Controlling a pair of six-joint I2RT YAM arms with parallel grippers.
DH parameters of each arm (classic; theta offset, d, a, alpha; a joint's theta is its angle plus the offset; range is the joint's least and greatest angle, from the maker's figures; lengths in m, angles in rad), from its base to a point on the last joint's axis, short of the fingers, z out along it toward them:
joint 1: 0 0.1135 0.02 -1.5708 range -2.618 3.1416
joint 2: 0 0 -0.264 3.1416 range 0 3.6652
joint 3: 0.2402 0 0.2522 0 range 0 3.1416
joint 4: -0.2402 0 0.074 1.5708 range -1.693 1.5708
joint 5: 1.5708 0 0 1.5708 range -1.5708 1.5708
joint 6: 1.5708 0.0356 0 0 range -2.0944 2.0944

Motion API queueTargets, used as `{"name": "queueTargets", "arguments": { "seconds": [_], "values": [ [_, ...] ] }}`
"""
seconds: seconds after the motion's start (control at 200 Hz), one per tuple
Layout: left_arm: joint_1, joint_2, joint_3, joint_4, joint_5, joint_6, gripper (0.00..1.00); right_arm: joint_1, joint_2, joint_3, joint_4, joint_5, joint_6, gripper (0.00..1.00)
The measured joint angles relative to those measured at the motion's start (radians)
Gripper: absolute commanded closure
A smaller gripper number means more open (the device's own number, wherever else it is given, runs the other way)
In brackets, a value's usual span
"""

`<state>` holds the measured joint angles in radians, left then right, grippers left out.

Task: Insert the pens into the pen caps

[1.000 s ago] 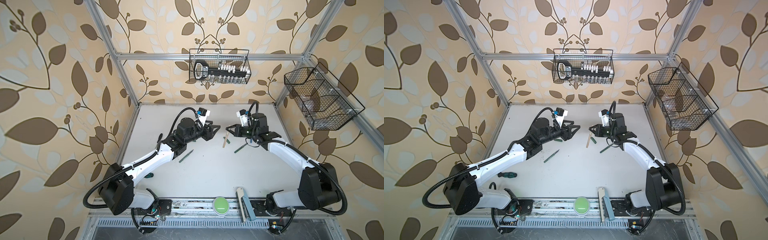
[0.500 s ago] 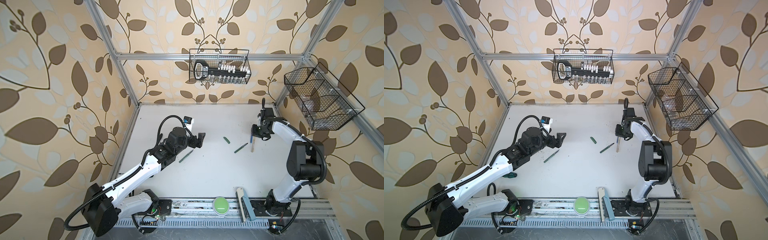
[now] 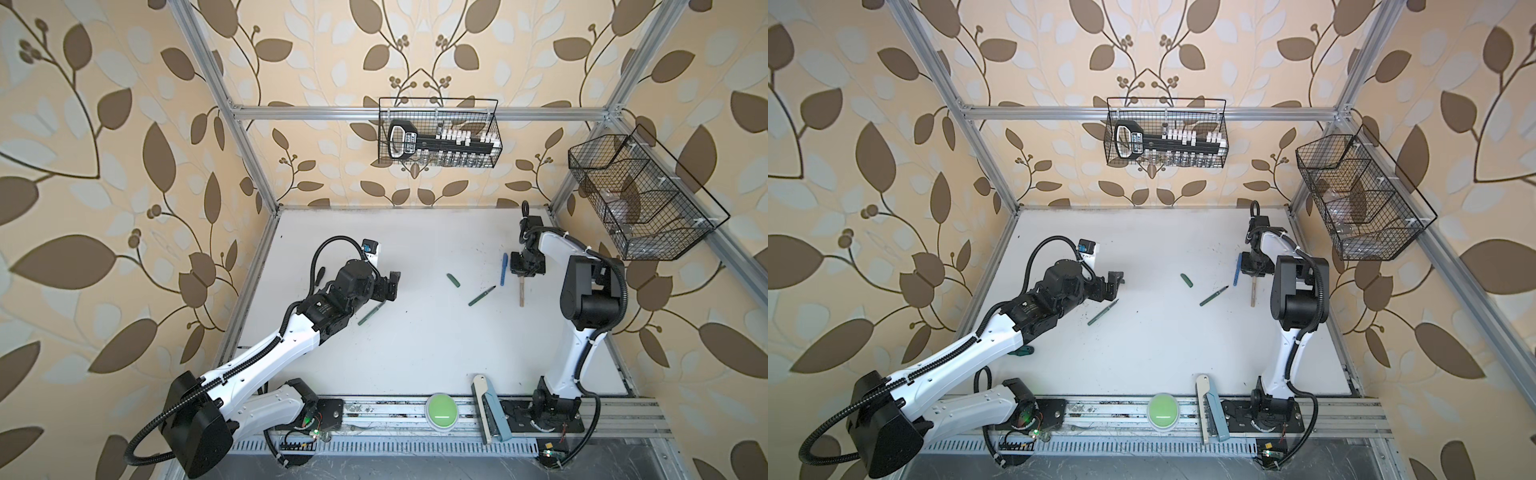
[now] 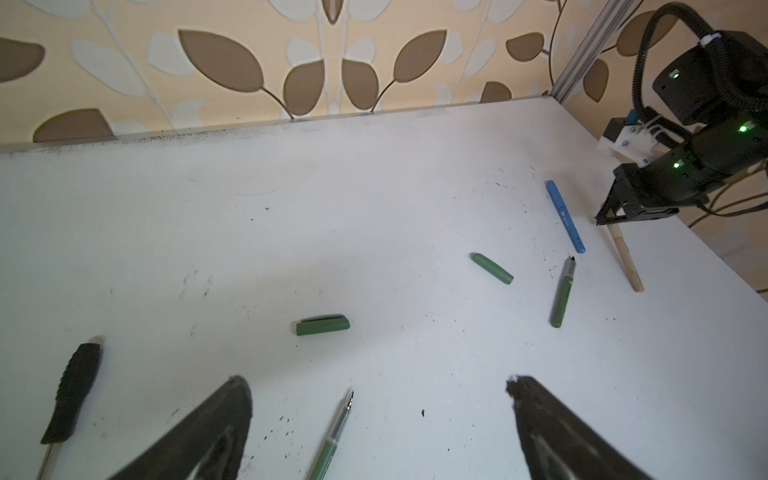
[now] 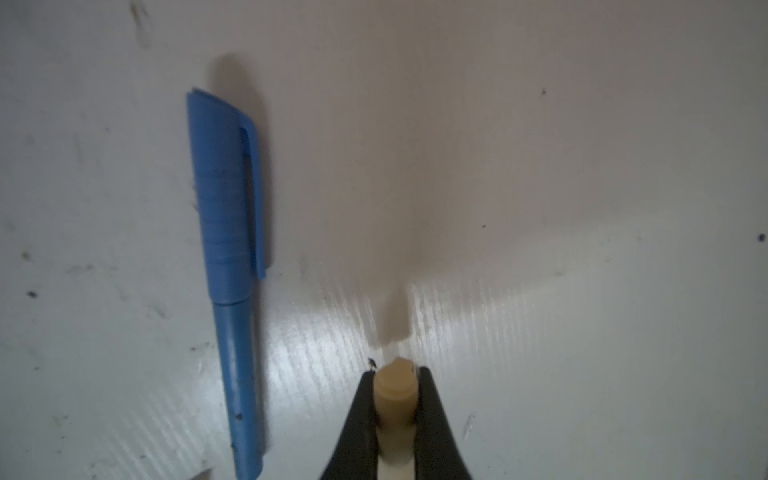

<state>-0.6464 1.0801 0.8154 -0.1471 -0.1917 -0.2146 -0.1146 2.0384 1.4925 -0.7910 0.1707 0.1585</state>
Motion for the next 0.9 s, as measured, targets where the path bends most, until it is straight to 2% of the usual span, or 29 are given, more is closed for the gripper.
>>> {"name": "queueTargets", "arguments": {
  "seconds": [0.05, 0.115, 0.225, 0.345, 0.46, 0.69, 0.9],
  "values": [
    [0.000, 0.000, 0.000, -0.008, -0.003, 0.000, 0.01, -0.001, 0.006, 0.000, -0.001, 0.004, -0.002, 0.93],
    [0.000, 0.000, 0.000, -0.018, -0.011, 0.000, 0.01, -0.001, 0.013, 0.000, 0.000, 0.009, -0.004, 0.83],
    [0.000, 0.000, 0.000, -0.019, -0.029, -0.002, 0.01, -0.001, 0.027, 0.000, 0.005, 0.016, -0.006, 0.79],
    [0.000, 0.000, 0.000, -0.023, -0.051, -0.002, 0.01, 0.002, 0.028, 0.002, 0.017, 0.023, -0.006, 0.66],
    [0.000, -0.006, -0.006, -0.028, -0.072, -0.002, 0.01, 0.005, 0.027, 0.002, 0.024, 0.031, -0.015, 0.60],
    [0.000, -0.047, -0.021, -0.056, -0.111, 0.006, 0.01, 0.051, -0.013, -0.001, 0.041, 0.040, -0.014, 0.53],
    [0.000, -0.064, -0.020, -0.077, -0.186, 0.029, 0.01, 0.179, -0.134, -0.001, 0.055, 0.090, 0.001, 0.51]
  ]
}}
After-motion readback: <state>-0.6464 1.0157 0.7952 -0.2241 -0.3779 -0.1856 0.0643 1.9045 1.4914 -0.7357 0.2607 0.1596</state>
